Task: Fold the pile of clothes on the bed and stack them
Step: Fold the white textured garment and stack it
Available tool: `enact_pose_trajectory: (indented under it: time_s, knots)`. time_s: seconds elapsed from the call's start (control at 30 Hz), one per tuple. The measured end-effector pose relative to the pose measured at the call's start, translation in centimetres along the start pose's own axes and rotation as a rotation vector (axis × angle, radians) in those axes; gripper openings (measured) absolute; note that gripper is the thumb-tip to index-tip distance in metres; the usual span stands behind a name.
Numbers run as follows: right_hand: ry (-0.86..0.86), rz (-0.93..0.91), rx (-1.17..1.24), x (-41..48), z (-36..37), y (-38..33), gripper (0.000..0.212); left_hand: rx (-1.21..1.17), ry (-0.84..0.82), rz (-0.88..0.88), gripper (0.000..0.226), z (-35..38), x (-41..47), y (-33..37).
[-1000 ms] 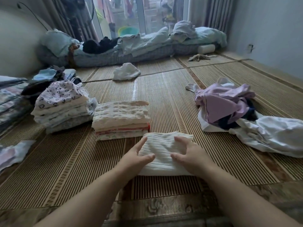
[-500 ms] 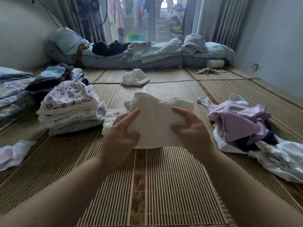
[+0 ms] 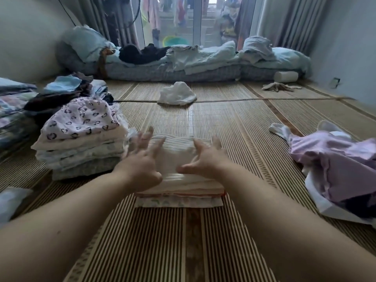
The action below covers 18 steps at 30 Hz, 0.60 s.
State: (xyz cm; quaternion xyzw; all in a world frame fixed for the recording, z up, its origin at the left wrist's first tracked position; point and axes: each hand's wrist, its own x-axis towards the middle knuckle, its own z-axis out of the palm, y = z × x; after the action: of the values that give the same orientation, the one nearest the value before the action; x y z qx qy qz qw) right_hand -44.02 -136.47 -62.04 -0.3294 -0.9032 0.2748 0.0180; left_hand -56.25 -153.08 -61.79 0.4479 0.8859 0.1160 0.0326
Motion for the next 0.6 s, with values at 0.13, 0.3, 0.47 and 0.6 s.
enact_pose_trajectory:
  time_s: [0.13,0.3,0.47,0.6]
  knots:
    - [-0.105,0.069,-0.081,1.2,-0.2,0.7,0.126,0.049,-0.257,-0.021,0.104,-0.1,2.7,0.0]
    - [0.088,-0.046,-0.048,-0.8,-1.4,1.2,0.108,-0.002,-0.222,-0.077,0.099,-1.4,2.5,0.8]
    - [0.233,-0.100,-0.040,-8.6,-4.0,4.3,0.097,-0.090,-0.053,0.107,0.090,-0.4,-2.8,5.8]
    - [0.308,-0.045,-0.089,-16.5,-5.7,8.7,0.094,-0.077,-0.094,0.314,0.083,2.2,-6.3,13.7]
